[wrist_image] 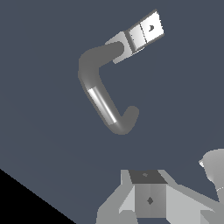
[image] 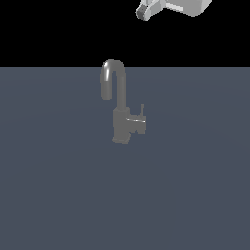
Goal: Turn on the faucet by rotating a designated handle.
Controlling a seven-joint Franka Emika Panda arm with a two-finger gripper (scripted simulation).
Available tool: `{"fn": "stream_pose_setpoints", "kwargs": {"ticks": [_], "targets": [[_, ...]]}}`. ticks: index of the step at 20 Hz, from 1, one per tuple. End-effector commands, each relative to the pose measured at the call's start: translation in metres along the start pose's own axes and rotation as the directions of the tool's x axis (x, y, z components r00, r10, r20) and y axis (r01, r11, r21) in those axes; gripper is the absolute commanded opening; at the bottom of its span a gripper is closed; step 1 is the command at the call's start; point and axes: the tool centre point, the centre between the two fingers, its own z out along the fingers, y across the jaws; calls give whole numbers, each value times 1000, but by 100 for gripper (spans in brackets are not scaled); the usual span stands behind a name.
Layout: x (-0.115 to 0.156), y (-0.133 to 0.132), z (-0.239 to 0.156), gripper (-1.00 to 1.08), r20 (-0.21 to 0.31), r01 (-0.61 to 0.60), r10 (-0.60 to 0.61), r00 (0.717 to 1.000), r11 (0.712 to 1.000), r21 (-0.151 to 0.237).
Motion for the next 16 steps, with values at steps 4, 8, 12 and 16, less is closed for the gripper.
{"fn": "stream_pose_setpoints", "kwargs": {"ticks": [4, 8, 12, 16], "targets": [[40, -2, 7, -100, 91, -112, 103, 990, 988, 102], [71, -1, 16, -100, 168, -203, 174, 970, 964, 172], [101, 2, 26, -100, 252, -299, 239, 938, 925, 236], [131, 6, 40, -100, 341, -398, 295, 893, 870, 290]]}}
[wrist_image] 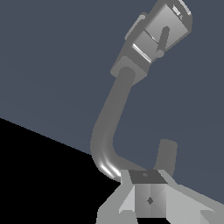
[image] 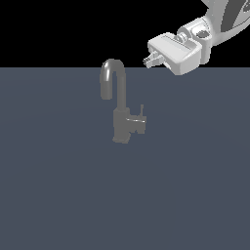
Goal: Turn on the faucet by rotating a designated handle.
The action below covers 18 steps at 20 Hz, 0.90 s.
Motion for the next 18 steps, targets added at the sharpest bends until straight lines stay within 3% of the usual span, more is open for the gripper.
{"fn": "stream_pose_setpoints", "kwargs": {"ticks": [1, 5, 10, 18], "targets": [[21, -2, 3, -100, 48, -58, 55, 997, 997, 55], [54, -2, 11, -100, 129, -157, 139, 982, 978, 137], [94, 1, 25, -100, 237, -283, 230, 944, 933, 223], [136, 7, 46, -100, 363, -425, 310, 879, 855, 298]]}}
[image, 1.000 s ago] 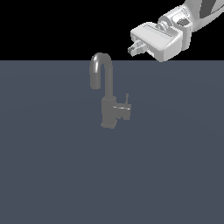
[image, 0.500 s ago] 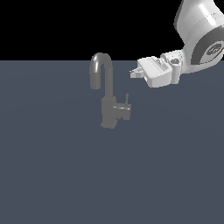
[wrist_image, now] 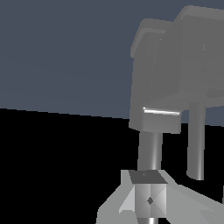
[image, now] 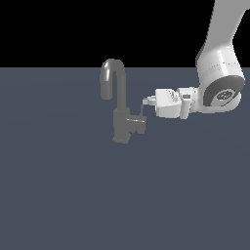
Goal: Turn on the faucet by rotating a designated handle.
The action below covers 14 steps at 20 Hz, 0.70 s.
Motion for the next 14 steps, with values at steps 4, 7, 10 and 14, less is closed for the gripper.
{"fn": "stream_pose_setpoints", "kwargs": {"ticks": [4, 7, 10, 14], "targets": [[20, -2, 5, -100, 47, -58, 55, 997, 997, 54], [25, -2, 7, -100, 59, -72, 68, 996, 995, 67], [26, -2, 8, -100, 62, -76, 71, 995, 995, 70], [26, -1, 7, -100, 62, -76, 71, 995, 995, 70]]}}
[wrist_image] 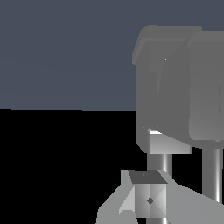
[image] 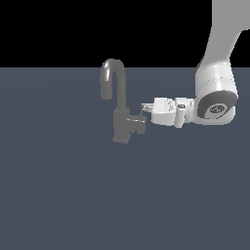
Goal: Turn on the faucet by rotating a designated handle.
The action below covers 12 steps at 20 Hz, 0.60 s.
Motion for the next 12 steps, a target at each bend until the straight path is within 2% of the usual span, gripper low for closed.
{"fn": "stream_pose_setpoints", "kwargs": {"ticks": [1, 12], "targets": [[-1, 3, 0, -100, 0, 0, 0, 1000, 1000, 1], [-8, 33, 0, -100, 0, 0, 0, 1000, 1000, 1]]}}
